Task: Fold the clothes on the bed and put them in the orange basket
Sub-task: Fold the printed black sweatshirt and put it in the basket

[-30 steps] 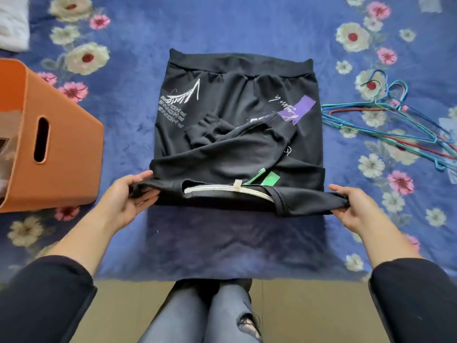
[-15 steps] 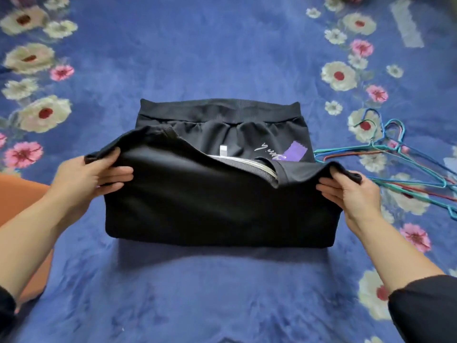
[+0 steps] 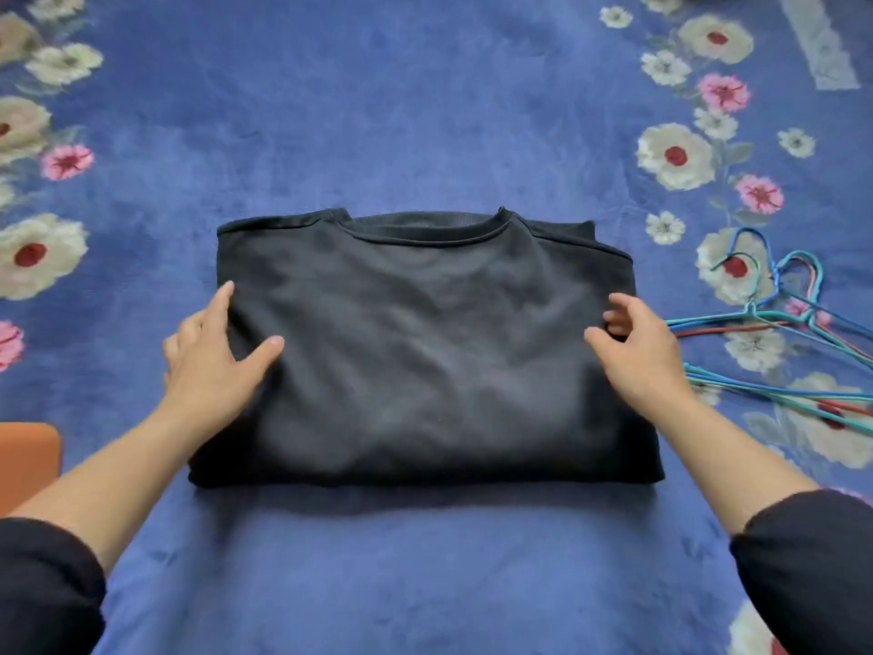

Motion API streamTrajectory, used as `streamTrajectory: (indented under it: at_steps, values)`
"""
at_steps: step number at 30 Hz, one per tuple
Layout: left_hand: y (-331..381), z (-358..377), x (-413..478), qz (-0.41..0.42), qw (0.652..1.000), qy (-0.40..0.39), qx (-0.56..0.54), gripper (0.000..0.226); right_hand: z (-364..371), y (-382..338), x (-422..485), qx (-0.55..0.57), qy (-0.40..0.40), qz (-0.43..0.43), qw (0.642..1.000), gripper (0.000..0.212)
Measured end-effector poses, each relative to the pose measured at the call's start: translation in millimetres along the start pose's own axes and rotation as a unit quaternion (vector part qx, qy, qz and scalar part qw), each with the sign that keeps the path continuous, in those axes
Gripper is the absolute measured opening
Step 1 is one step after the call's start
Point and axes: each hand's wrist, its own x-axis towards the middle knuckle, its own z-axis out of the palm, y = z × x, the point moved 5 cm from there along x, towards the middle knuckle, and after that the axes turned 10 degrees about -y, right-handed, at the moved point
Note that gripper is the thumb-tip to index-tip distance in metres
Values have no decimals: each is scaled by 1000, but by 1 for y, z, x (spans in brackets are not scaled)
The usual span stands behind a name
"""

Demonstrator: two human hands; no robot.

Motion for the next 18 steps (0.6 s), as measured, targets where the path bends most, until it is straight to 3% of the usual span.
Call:
streamTrajectory:
  at_steps: [2,4,7,9,12,18]
  values:
    - [-29,24,-15,-61,998,7,-18,83,13,19,-18,-63,48,-29,996,49]
    - [-51,43,-37,-112,989,17,-92,79,21,42,-38,-55,99,-4,994,52]
    - [-65,52,-57,-132,983,37,-121,67,31,77,-62,21,131,143,981,64]
    - [-67,48,-57,-146,979,27,-141,59,34,90,-70,78,105,207,969,62]
    - [-56,34,-53,-96,981,14,-167,40,30,85,-61,206,10,210,956,41]
    - [-52,-2,-85,-45,986,79,-138,49,6,74,-80,192,-85,164,964,22]
